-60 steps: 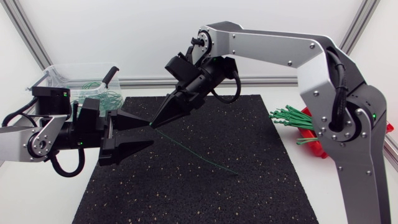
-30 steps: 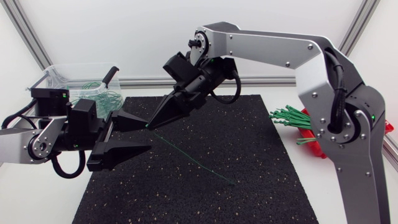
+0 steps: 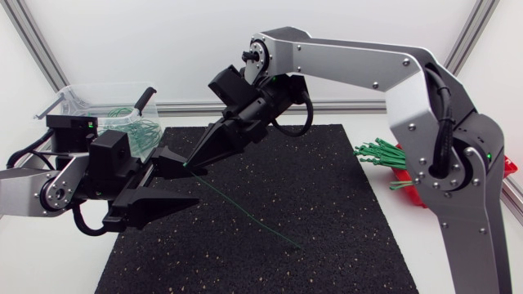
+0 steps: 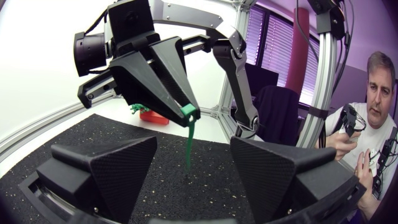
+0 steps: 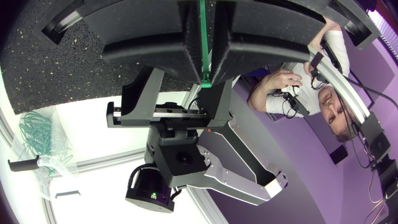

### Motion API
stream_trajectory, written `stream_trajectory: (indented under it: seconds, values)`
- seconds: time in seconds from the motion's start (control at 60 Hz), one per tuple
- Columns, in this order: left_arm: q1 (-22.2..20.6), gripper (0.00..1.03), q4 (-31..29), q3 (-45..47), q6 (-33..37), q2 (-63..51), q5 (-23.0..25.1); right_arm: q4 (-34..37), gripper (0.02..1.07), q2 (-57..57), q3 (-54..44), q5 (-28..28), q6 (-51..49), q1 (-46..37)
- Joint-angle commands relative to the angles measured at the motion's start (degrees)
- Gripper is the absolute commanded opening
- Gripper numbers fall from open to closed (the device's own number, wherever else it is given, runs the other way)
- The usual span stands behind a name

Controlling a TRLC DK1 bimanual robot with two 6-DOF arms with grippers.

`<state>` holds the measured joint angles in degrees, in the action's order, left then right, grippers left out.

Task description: Take a green cable tie from the red box, thread the tail through the head to close it, then place it in the transparent bin on the left.

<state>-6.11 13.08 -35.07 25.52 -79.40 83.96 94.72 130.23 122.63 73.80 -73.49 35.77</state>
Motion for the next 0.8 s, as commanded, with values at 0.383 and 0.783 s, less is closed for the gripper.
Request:
stream_trajectory:
  seconds: [0.383,0.783]
  values:
    - [0.92,0.55,2.56,1.14,0.06,-1.02,4.89,10.49,0.08,4.50,4.90,2.05,-9.39,0.79]
    - [2.59,0.36,4.15,1.58,0.23,-2.78,6.39,11.10,0.08,2.92,2.44,2.31,-10.62,1.32]
